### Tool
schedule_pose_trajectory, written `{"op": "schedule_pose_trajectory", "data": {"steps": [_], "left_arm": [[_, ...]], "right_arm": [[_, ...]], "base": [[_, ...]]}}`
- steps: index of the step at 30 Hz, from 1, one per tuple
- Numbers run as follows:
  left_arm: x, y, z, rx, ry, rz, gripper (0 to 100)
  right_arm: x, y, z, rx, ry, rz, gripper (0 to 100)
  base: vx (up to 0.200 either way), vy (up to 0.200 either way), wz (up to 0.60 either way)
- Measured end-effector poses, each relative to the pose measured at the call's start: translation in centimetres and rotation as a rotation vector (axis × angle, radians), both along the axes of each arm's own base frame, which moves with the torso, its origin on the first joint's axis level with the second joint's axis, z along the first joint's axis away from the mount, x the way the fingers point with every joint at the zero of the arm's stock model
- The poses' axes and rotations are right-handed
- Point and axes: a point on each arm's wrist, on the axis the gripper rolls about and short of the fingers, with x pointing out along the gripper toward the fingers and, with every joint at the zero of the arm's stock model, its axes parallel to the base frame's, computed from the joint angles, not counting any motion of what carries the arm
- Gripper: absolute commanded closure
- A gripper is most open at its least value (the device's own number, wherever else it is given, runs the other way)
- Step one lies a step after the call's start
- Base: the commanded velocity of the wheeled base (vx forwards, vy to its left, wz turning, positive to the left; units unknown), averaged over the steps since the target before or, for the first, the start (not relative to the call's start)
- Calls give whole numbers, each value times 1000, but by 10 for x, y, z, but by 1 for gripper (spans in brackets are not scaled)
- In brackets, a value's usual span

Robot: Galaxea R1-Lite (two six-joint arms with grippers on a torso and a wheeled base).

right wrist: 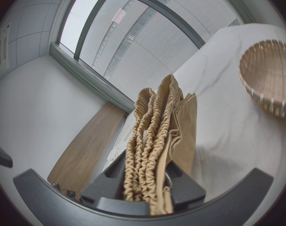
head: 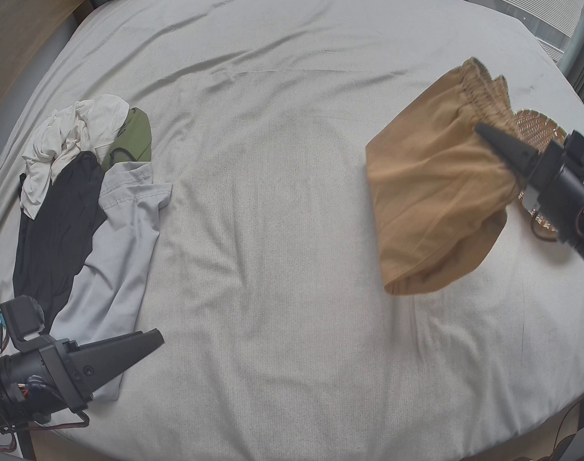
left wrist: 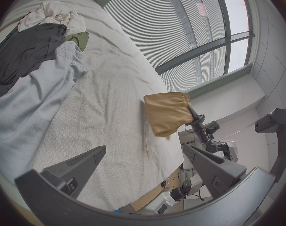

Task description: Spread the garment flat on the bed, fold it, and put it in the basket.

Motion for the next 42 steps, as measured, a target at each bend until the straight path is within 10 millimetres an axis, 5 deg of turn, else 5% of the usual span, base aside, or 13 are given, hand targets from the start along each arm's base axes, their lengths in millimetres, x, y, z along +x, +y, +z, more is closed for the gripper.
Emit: {"op": "schedule_pose_trajectory", "data": {"steps": [8,14,26,37,38,42], "left_arm": [[0,0,-1,2,1,0,0],[-1,1,-3,5,4,0,0],[-2,1,-3,6,7,0,0],[-2,1,-4,7,11,-1,0],[-2,1,-4,7,11,-2,0],[-3,1,-4,7,7,-2,0]], "right_arm": [[0,-35,60,10,-139,-168,100],[6,-67,79,-24,-196,-343,100],[28,-121,90,-57,-212,-592,100],[55,-171,67,-91,-123,-744,100],[58,-175,61,-95,-103,-749,0],[61,-188,46,-107,-73,-760,0]], "base": [[0,0,0],[0,0,0],[0,0,0],[0,0,0],[0,0,0],[0,0,0]]}}
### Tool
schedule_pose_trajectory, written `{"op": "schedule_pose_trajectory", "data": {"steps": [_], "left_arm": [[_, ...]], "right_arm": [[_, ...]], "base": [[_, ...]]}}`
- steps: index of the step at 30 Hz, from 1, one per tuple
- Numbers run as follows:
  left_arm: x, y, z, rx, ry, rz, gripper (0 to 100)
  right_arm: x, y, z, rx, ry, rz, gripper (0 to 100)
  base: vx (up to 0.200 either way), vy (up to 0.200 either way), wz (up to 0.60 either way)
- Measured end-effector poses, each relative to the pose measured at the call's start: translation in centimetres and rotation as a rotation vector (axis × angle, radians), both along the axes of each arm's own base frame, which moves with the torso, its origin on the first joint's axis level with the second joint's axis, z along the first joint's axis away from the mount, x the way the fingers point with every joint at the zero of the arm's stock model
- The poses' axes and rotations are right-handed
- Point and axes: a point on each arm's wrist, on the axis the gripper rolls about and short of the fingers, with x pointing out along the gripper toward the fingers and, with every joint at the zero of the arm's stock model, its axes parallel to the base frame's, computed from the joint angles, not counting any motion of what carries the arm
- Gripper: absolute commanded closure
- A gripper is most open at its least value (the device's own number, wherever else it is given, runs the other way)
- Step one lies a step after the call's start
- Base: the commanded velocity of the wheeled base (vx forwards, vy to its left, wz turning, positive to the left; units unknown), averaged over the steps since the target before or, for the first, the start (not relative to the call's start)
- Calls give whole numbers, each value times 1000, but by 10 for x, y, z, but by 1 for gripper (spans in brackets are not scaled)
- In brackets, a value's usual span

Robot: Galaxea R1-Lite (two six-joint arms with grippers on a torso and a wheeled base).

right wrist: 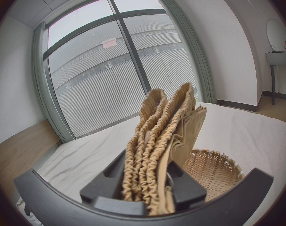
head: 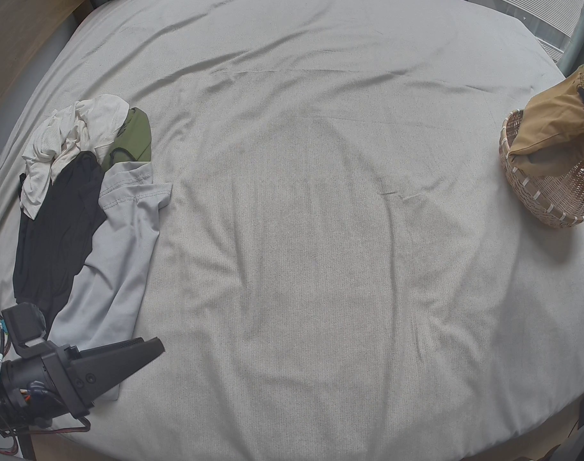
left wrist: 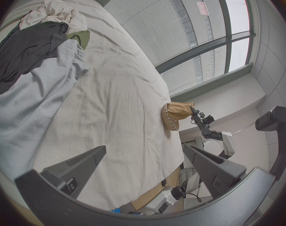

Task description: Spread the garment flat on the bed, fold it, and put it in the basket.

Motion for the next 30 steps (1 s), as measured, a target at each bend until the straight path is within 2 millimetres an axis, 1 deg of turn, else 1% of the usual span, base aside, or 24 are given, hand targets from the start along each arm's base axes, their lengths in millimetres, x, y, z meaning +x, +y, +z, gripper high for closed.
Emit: {"op": "schedule_pose_trajectory", "data": {"steps": [4,7,10,14,18,20,24,25,26,28,30], "left_arm": [[-1,1,0,-2,-2,0,0],[-2,1,-1,-4,-4,-1,0],[-3,2,-1,-5,-5,-3,0],[-4,2,-1,-7,-8,-4,0],[-4,2,0,-8,-10,-6,0],[-5,3,-1,-7,-9,-6,0],[-5,3,-1,-9,-13,-6,0],[-6,4,-1,-10,-15,-8,0],[-7,4,-1,-11,-16,-10,0],[-9,5,-2,-15,-20,-17,0],[-12,7,-4,-17,-25,-27,0]], "right_arm": [[0,-17,-16,6,35,-42,0],[-3,-25,-28,-1,79,-72,0],[-10,-26,-37,-29,117,-82,0],[-25,-18,-43,-61,167,-74,0],[-43,-2,-42,-87,226,-48,0],[-51,9,-41,-104,248,-19,0],[-72,44,-41,-173,281,88,0],[-80,56,-43,-193,283,134,0],[-86,64,-45,-205,284,168,0],[-101,78,-52,-227,287,235,0],[-119,89,-64,-242,293,293,0]], "base": [[0,0,0],[0,0,0],[0,0,0],[0,0,0],[0,0,0],[0,0,0],[0,0,0],[0,0,0],[0,0,0],[0,0,0],[0,0,0]]}}
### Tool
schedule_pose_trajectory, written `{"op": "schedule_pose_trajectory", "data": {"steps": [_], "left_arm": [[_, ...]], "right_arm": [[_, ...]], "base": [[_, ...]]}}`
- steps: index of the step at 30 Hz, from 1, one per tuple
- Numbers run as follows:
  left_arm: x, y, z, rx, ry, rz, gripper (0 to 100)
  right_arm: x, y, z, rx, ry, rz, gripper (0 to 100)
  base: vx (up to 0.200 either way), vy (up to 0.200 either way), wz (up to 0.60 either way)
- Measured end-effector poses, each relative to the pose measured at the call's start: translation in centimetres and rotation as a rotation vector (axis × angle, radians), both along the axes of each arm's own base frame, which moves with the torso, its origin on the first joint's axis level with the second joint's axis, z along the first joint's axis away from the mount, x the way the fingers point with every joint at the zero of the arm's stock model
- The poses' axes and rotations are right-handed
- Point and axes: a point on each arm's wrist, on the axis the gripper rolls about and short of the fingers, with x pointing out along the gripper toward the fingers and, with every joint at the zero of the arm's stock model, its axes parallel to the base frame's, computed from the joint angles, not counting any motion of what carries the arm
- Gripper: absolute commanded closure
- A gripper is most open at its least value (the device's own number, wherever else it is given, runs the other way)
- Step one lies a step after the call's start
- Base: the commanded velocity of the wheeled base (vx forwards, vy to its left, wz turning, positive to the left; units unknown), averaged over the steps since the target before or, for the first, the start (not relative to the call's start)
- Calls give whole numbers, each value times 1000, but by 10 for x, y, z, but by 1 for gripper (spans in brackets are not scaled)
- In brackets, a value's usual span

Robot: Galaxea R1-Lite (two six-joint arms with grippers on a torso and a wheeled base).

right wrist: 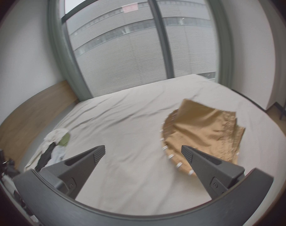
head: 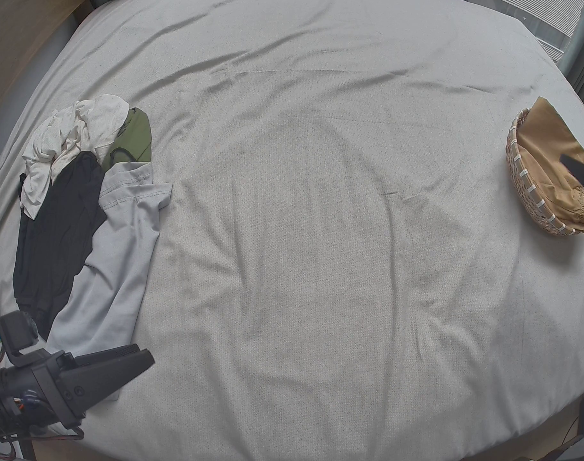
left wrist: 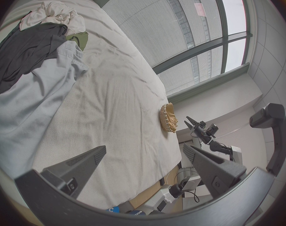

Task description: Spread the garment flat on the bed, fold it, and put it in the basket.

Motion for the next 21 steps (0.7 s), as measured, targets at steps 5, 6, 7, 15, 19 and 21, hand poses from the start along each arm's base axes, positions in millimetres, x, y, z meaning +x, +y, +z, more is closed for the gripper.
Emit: {"op": "schedule_pose_trajectory", "data": {"steps": [5,6,7,15,19,21], "left_arm": [[-12,7,-6,-8,-25,-25,0],[-15,9,-7,-10,-30,-27,0],[-18,11,-9,-13,-37,-31,0],[-42,28,-24,-20,-71,-21,0],[-59,40,-39,26,-82,13,0],[-67,45,-47,62,-96,41,0]], "right_arm": [[-49,12,-38,-11,16,76,0],[-57,12,-44,-12,15,83,0],[-68,13,-53,-15,11,93,0],[-132,14,-115,-30,4,126,0],[-149,14,-144,-38,5,129,0],[-153,14,-153,-43,-2,104,0]], "base": [[0,0,0],[0,0,0],[0,0,0],[0,0,0],[0,0,0],[0,0,0]]}}
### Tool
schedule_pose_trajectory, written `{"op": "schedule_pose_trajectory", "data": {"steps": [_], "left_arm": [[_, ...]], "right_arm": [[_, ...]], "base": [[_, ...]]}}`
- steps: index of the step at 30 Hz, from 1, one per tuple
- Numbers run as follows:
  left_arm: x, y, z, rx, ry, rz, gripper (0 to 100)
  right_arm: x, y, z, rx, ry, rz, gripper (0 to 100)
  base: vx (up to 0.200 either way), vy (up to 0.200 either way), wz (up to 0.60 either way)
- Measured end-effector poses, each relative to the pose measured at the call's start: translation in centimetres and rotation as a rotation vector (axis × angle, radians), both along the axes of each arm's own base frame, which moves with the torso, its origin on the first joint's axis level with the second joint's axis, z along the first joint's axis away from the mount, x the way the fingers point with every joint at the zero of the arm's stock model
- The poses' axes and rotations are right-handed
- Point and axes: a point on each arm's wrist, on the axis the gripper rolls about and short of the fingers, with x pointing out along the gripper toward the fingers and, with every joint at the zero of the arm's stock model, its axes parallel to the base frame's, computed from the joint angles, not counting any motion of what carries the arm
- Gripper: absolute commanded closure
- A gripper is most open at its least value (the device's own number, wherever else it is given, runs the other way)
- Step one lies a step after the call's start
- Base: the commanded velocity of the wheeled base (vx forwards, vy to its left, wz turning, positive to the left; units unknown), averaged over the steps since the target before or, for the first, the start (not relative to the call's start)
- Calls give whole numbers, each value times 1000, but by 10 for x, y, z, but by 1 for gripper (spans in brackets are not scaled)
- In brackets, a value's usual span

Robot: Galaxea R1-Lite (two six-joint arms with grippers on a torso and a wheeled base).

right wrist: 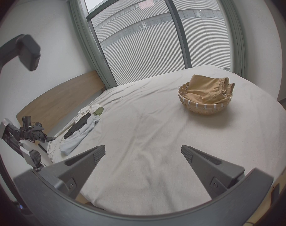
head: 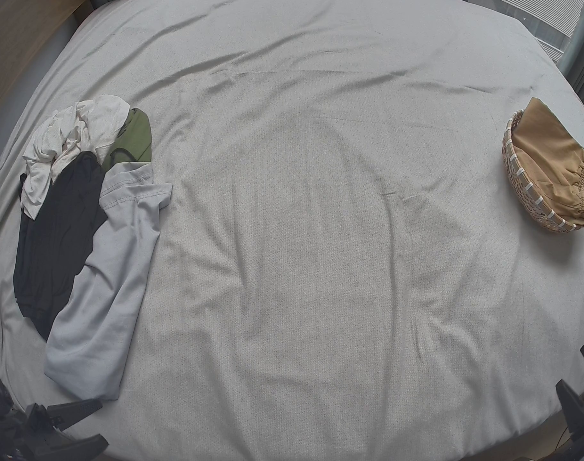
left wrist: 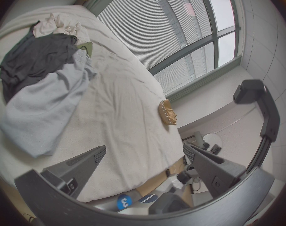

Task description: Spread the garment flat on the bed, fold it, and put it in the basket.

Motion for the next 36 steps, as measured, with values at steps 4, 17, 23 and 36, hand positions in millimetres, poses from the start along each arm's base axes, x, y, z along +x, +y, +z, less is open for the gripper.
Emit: {"op": "schedule_pose_trajectory", "data": {"steps": [4,17,23,36], "left_arm": [[-15,8,-13,107,-107,111,0],[-31,14,-27,449,-318,525,0],[-35,15,-29,593,-390,673,0],[-39,18,-33,578,-333,841,0]], "right_arm": [[-5,-4,-14,-36,-20,-173,0],[-9,-5,-23,-150,-47,-275,0],[-9,-6,-24,-156,-44,-279,0],[-9,-7,-28,-137,3,-334,0]], "base": [[0,0,0],[0,0,0],[0,0,0],[0,0,0]]}}
